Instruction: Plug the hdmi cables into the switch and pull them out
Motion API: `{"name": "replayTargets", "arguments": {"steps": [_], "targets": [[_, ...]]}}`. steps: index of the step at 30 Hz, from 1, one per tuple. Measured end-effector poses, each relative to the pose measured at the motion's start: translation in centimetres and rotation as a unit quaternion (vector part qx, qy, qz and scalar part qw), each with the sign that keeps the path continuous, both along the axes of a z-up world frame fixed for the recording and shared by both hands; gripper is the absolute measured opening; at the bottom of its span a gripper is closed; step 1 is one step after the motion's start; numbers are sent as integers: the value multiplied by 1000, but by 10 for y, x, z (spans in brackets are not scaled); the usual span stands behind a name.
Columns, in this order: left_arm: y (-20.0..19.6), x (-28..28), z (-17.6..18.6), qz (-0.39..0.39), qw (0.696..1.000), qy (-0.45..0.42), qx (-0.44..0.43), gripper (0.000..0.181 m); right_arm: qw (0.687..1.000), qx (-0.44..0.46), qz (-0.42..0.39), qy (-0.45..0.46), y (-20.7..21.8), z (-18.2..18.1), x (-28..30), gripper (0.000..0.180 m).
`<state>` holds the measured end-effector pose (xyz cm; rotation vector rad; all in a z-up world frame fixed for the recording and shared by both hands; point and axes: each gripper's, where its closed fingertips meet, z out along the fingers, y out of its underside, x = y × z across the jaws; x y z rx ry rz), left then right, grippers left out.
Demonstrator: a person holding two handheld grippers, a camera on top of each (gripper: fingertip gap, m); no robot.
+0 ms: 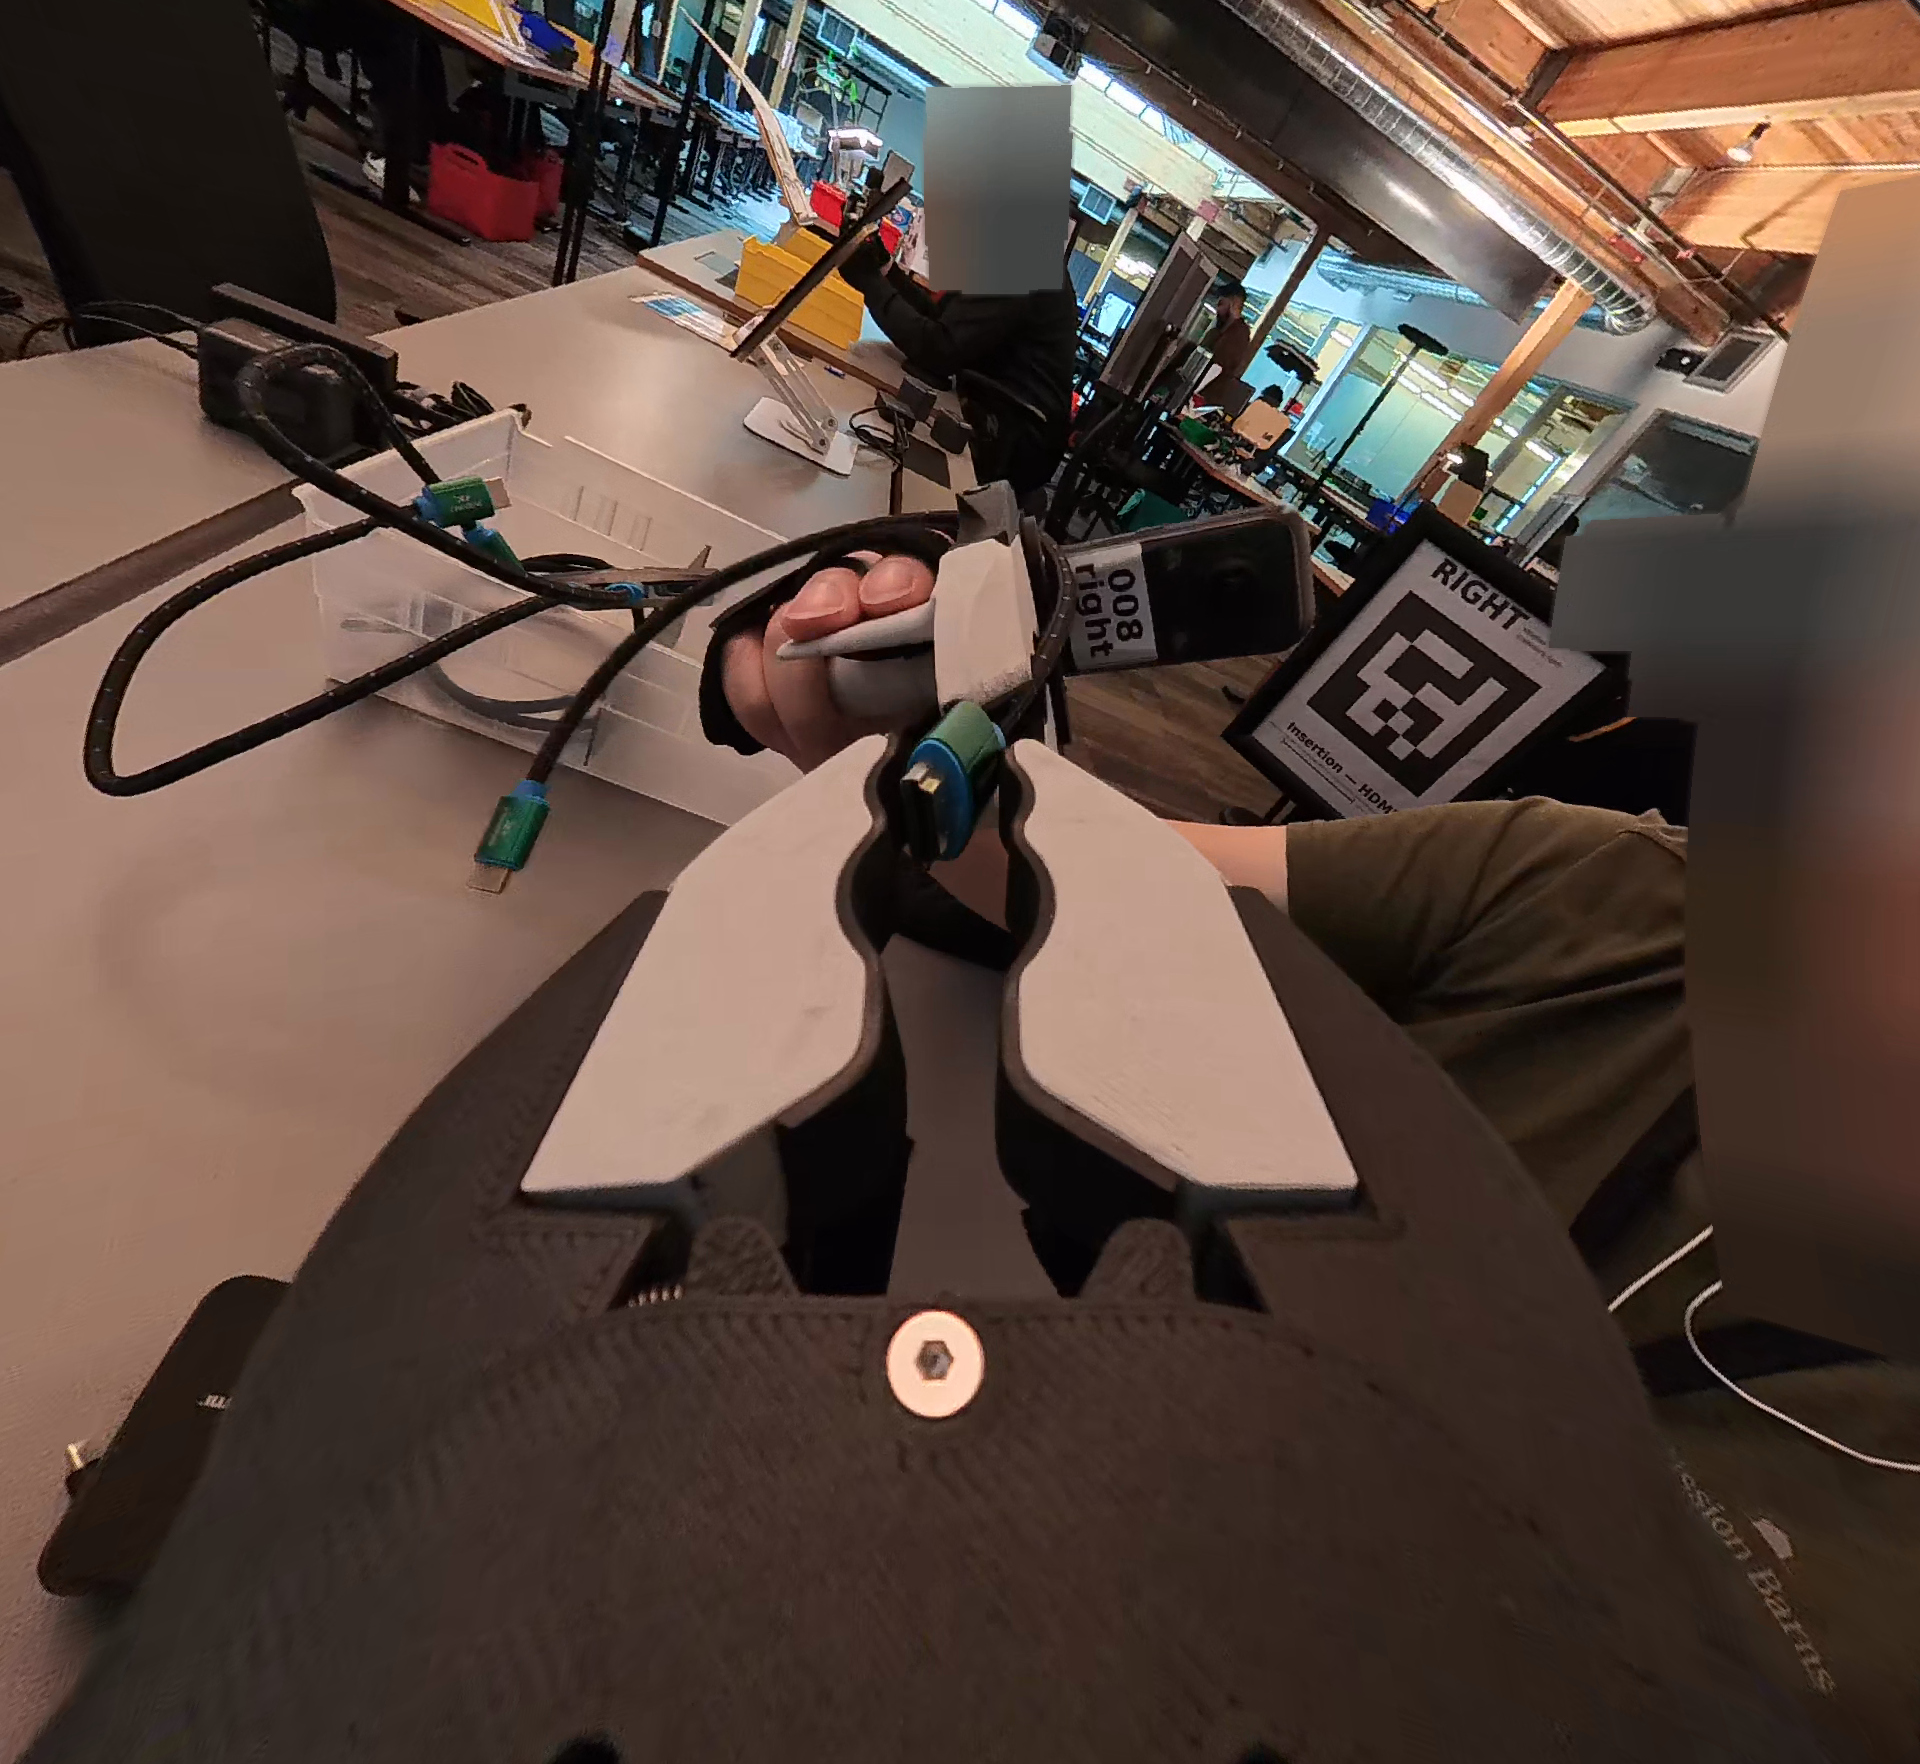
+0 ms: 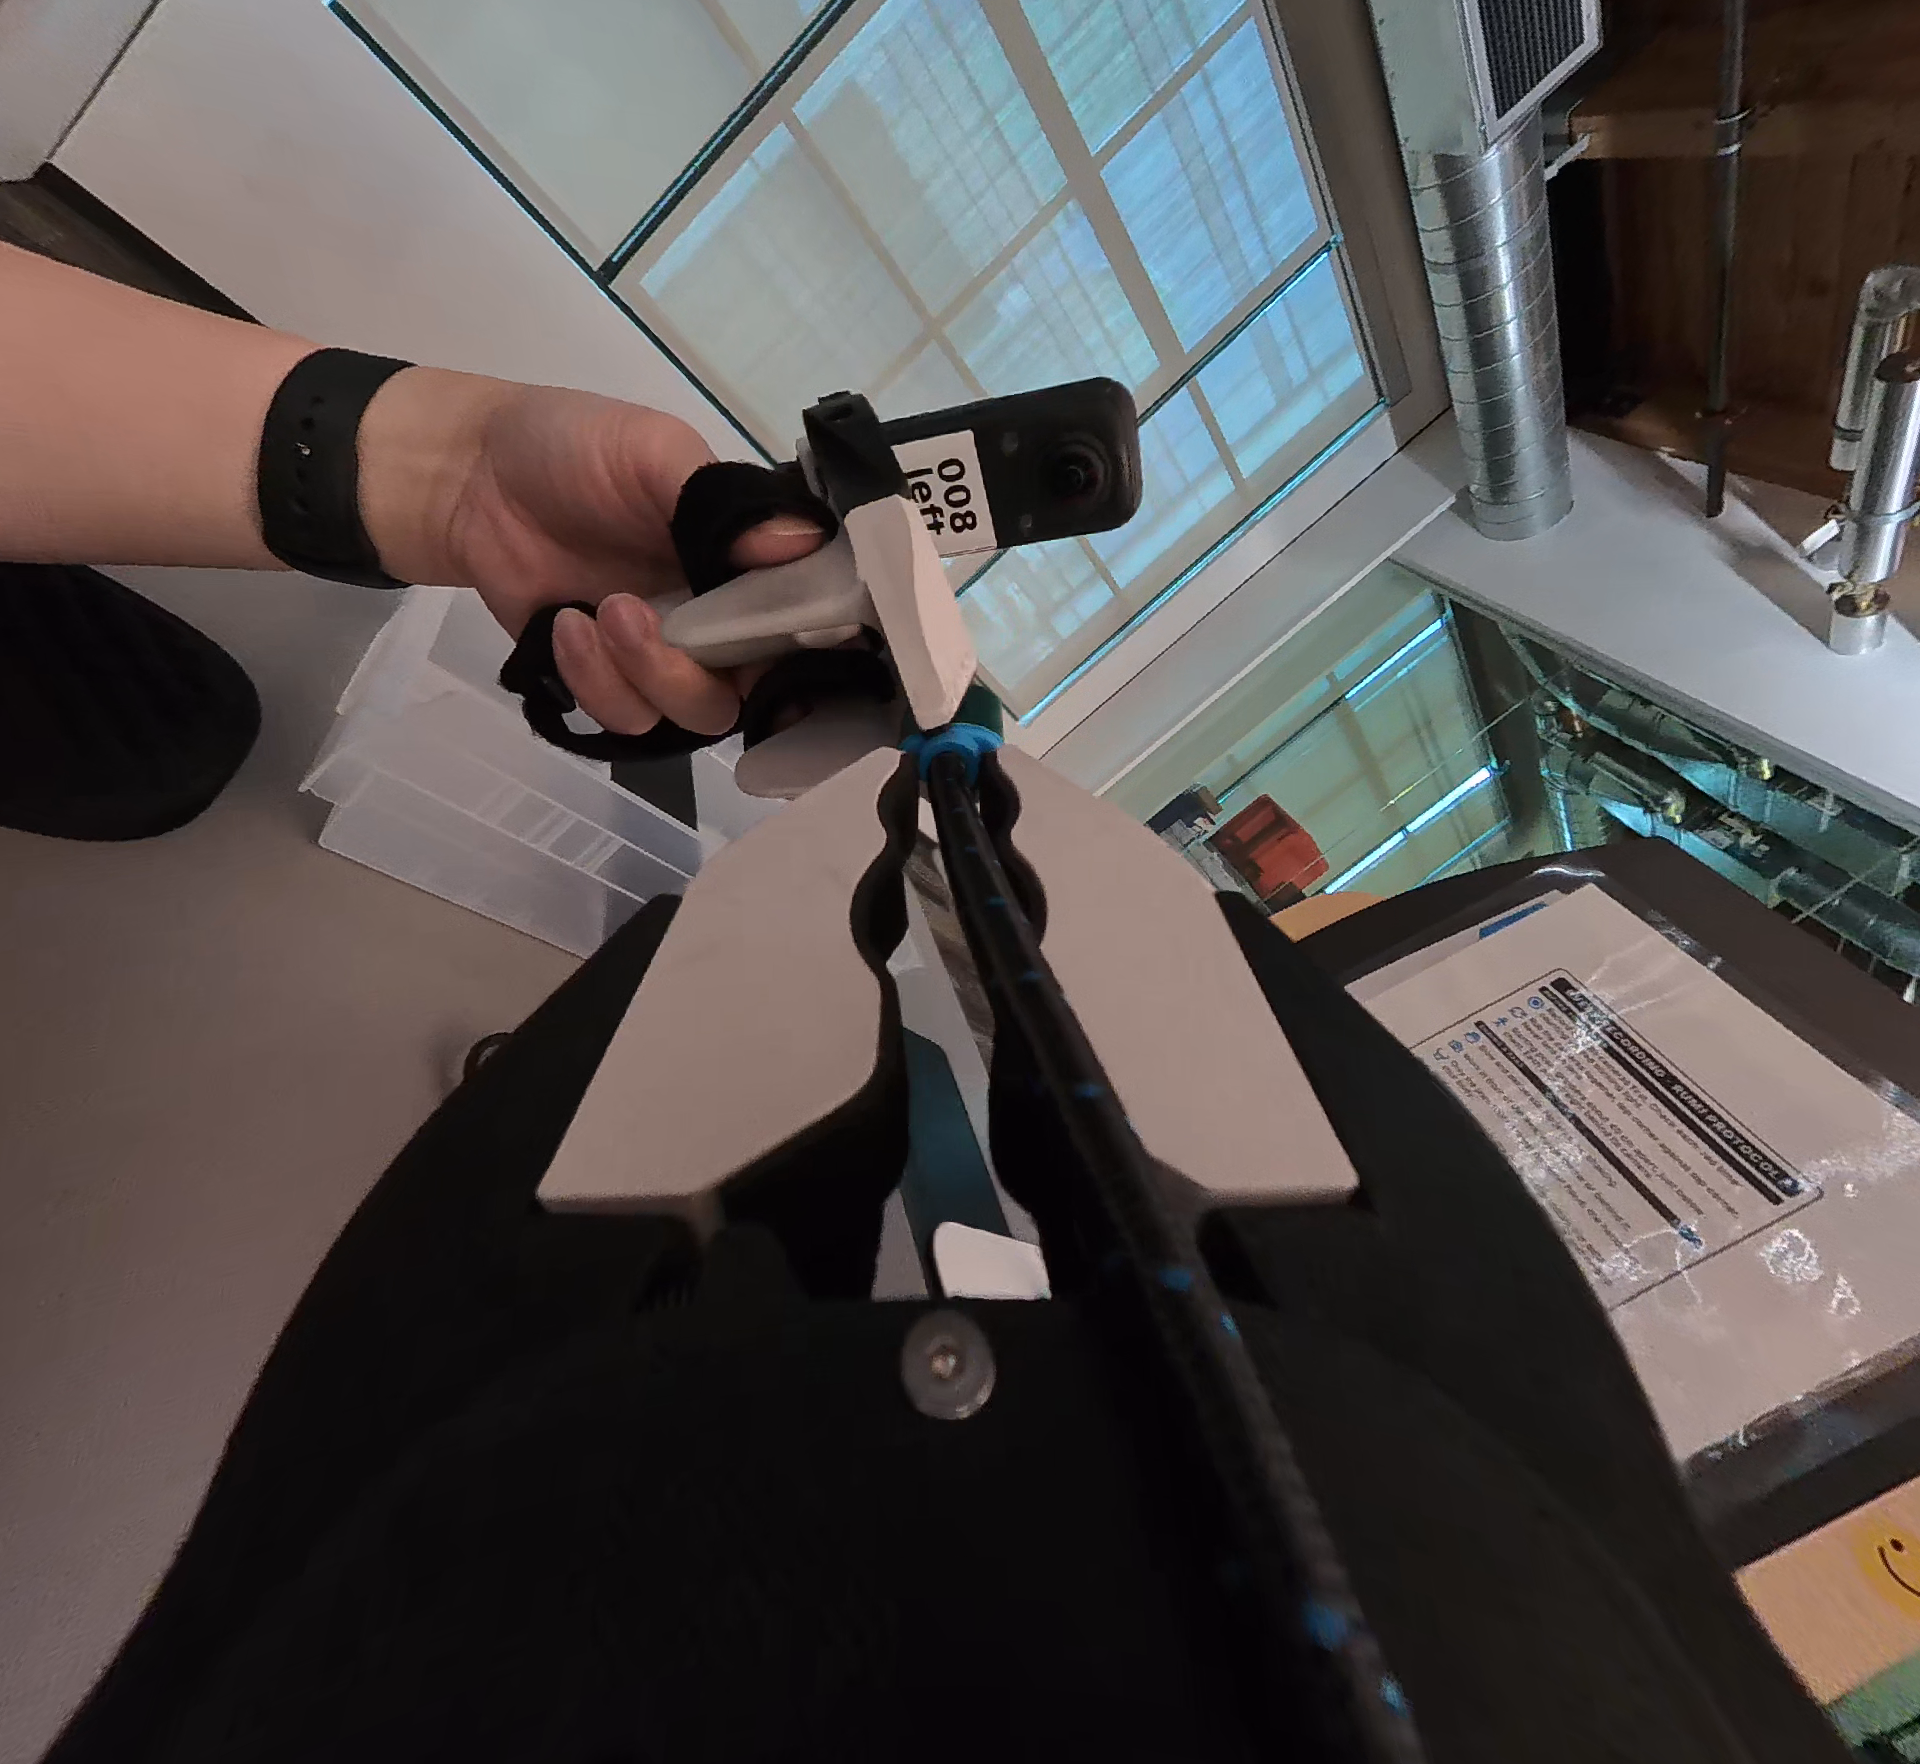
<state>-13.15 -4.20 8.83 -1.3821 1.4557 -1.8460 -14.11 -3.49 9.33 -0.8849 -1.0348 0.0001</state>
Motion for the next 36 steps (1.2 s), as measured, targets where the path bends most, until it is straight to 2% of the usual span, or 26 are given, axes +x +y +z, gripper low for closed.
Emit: {"name": "replayTargets", "arguments": {"steps": [8,9,11,14,16,18,20,24,26,28,32,36], "targets": [[9,2,1,35,999,-8,18,21,999,2,-40,4,6,0,2,11],[13,2,4,54,998,-20,38,22,999,5,-47,-3,7,2,2,11],[24,-2,16,110,988,-58,95,47,999,7,-53,-3,5,7,8,11],[37,-21,14,177,956,-59,227,54,998,4,-56,5,0,20,20,10],[47,-30,-6,195,934,0,301,62,998,9,-64,8,-3,29,28,11],[59,-32,-41,196,910,96,354,81,997,14,-71,8,-7,36,35,11],[71,-25,-76,193,877,166,408,88,997,23,-76,4,-11,42,38,11],[66,-9,-153,116,834,311,440,90,996,36,-83,-8,-20,49,38,11],[76,-6,-179,112,802,351,471,92,996,43,-82,-10,-25,53,38,11],[87,-6,-197,118,768,381,501,93,996,45,-79,-11,-28,56,37,11],[102,-8,-212,136,736,409,523,90,996,42,-79,-15,-29,57,36,11],[113,-15,-230,148,731,445,496,90,996,41,-77,-24,-31,56,34,11]]}}
